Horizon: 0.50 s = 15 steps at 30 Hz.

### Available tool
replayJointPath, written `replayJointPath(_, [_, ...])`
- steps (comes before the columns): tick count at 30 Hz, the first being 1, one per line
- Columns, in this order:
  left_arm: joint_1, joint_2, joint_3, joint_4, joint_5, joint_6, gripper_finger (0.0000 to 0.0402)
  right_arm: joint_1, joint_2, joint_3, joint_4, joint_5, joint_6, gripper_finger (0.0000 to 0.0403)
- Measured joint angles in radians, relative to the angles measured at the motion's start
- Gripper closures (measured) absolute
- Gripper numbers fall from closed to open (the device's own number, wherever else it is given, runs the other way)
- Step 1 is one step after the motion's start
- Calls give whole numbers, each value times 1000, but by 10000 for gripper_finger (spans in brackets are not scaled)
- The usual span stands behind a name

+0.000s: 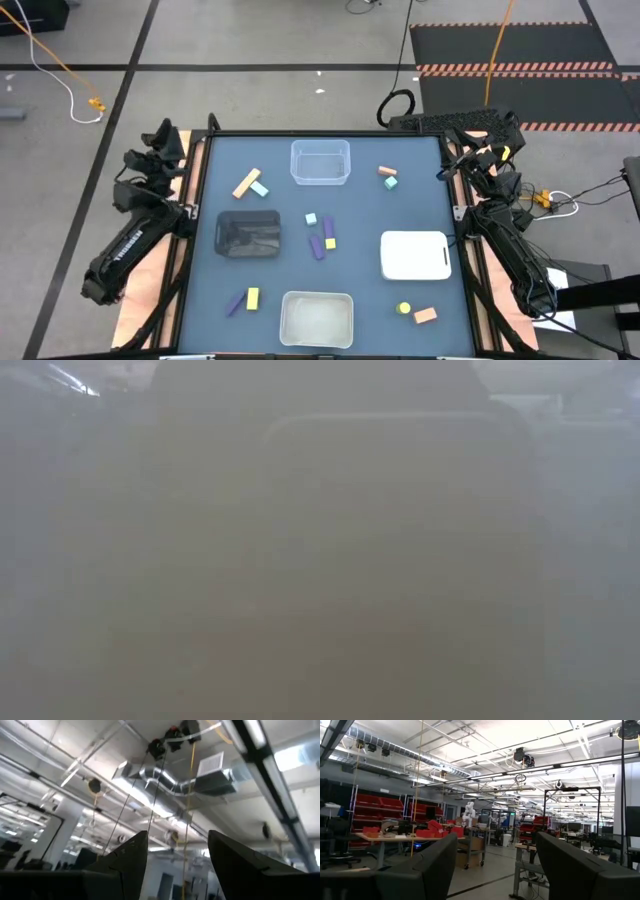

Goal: Sort & place blocks by color
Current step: Put the top left orange block into the transparent bin

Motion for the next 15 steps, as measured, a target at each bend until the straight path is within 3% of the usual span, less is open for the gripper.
replayJointPath(9, [-55,344,323,-599,-9,149,192,0,0,0,0,0,0,140])
replayJointPath(15, [-101,624,442,-799,-20,167,192,0,0,0,0,0,0,140])
